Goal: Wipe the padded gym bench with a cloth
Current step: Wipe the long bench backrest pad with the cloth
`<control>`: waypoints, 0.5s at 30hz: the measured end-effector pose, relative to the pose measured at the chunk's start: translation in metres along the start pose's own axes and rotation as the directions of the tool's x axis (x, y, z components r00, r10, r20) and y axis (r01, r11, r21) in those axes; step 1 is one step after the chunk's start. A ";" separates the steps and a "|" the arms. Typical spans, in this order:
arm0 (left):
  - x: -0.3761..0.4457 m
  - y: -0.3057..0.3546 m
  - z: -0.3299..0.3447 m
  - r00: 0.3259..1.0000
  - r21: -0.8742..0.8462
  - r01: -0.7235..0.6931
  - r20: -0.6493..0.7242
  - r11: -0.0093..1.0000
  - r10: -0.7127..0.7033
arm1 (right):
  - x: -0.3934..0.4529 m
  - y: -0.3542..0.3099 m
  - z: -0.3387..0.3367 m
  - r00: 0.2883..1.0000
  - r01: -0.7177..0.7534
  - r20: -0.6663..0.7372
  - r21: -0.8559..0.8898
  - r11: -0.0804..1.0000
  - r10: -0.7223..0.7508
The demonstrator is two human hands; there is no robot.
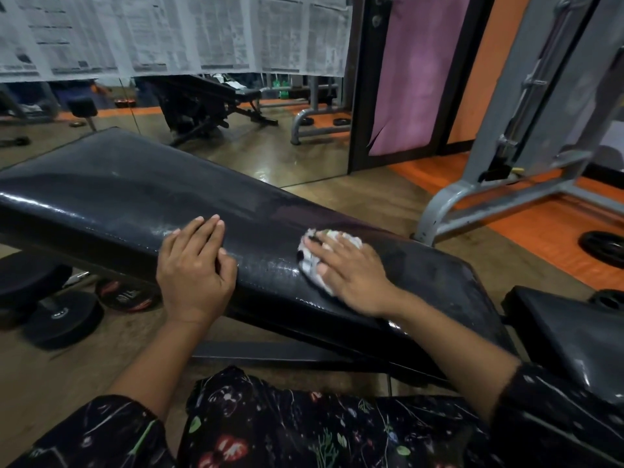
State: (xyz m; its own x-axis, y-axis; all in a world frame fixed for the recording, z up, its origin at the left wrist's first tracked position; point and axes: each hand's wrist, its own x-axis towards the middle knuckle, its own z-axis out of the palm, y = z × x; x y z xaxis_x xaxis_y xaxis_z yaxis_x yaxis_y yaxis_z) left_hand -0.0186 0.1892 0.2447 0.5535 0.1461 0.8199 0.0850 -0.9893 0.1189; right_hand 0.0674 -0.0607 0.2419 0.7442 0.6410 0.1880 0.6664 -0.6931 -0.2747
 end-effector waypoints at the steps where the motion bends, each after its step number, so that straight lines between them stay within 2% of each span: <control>1: 0.000 0.000 0.000 1.000 -0.001 0.000 0.009 1.000 0.000 | -0.017 0.002 0.002 0.997 0.072 0.004 0.048 0.996 -0.073; 3: 0.001 0.001 -0.001 1.000 0.002 0.007 0.013 1.000 -0.007 | -0.029 0.023 0.000 0.996 0.087 0.015 0.092 0.992 -0.089; 7: 0.000 0.003 -0.002 0.999 0.021 0.019 0.032 1.000 -0.020 | 0.025 0.064 -0.007 0.975 -0.215 0.057 0.003 0.977 0.215; 9: 0.001 0.003 -0.002 0.999 0.026 0.014 0.042 1.000 -0.015 | 0.044 0.050 -0.008 0.959 -0.274 0.069 -0.038 0.961 0.276; 11: 0.001 0.002 -0.003 0.999 0.029 0.018 0.050 0.999 -0.020 | 0.036 0.019 -0.007 0.971 -0.227 0.071 -0.051 0.973 0.230; 15: 0.000 0.000 -0.001 0.999 0.022 0.015 0.045 1.000 -0.016 | -0.035 -0.016 0.003 0.999 -0.046 0.011 0.073 0.996 0.045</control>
State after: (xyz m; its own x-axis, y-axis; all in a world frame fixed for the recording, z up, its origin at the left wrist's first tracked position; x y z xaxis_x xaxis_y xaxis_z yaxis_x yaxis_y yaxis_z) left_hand -0.0191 0.1889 0.2454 0.5892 0.1619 0.7916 0.1111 -0.9866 0.1191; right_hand 0.0307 -0.0709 0.2369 0.7731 0.6125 0.1651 0.6263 -0.6959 -0.3514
